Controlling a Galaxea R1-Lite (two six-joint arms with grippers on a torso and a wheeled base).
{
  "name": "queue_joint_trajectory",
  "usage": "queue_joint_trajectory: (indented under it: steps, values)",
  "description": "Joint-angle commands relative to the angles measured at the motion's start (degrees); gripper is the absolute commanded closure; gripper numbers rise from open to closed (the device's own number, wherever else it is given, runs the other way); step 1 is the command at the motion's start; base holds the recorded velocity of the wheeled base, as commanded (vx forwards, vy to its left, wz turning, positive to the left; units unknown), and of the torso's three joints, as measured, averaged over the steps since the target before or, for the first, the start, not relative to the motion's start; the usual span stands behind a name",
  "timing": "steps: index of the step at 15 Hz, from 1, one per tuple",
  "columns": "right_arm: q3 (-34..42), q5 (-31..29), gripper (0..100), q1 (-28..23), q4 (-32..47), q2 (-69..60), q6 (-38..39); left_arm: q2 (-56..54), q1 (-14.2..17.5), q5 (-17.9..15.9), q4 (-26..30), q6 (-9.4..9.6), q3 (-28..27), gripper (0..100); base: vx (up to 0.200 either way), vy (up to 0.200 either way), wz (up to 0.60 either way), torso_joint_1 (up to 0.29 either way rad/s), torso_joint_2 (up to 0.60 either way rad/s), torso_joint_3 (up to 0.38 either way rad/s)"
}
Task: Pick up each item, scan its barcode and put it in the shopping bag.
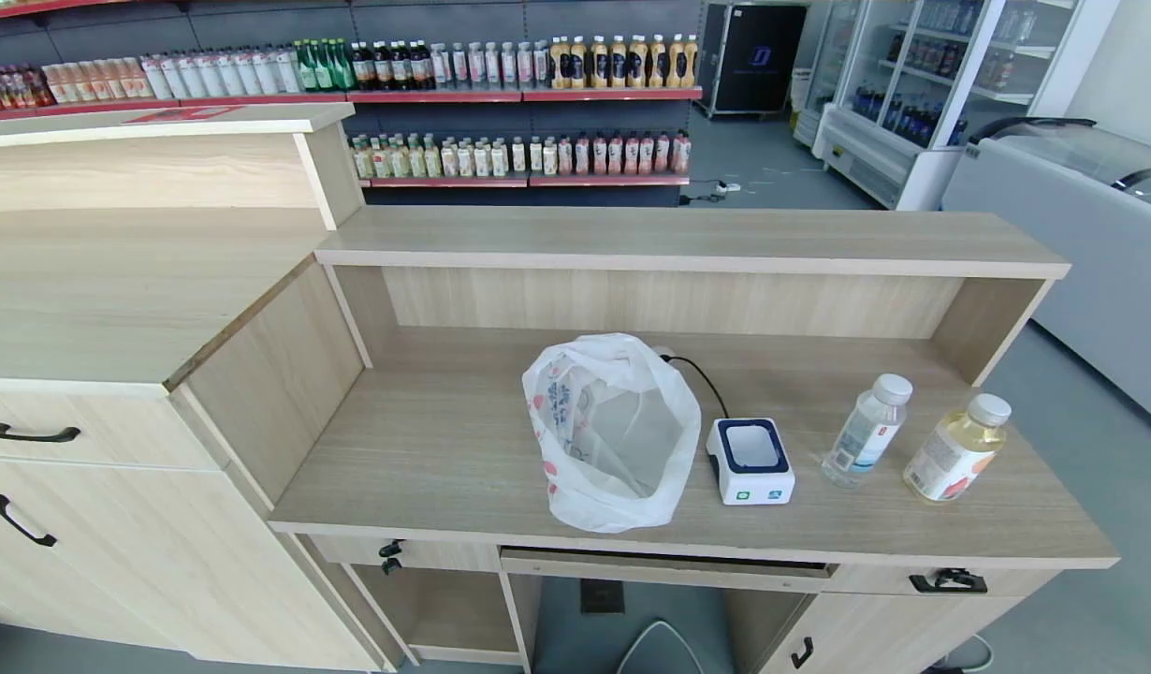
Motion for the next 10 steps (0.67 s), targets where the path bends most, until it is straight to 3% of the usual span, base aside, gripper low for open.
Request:
queue_joint_trajectory:
  steps: [1,2,3,7,8,10]
  values:
    - [-15.3,2.1,100,4.2,0.6,15.9,1.5,0.0,0.0,0.0,0.0,-0.03,0.0,0,0.000,0.000,0.00,0.000,0.00,0.000]
    - [-27.4,2.1,100,5.0,-6.0,31.9,2.6,0.0,0.0,0.0,0.0,-0.03,0.0,0,0.000,0.000,0.00,0.000,0.00,0.000]
    - [-31.8,1.0,100,4.6,-9.8,40.9,2.6,0.0,0.0,0.0,0.0,-0.03,0.0,0,0.000,0.000,0.00,0.000,0.00,0.000]
    - [-32.5,0.4,100,2.0,-19.7,60.6,-1.0,0.0,0.0,0.0,0.0,-0.03,0.0,0,0.000,0.000,0.00,0.000,0.00,0.000]
    - [-31.4,0.7,0,0.5,-24.7,65.2,-1.3,0.0,0.0,0.0,0.0,-0.03,0.0,0,0.000,0.000,0.00,0.000,0.00,0.000]
    - [-29.8,0.6,0,-3.7,-29.9,73.1,-1.6,0.0,0.0,0.0,0.0,-0.03,0.0,0,0.000,0.000,0.00,0.000,0.00,0.000]
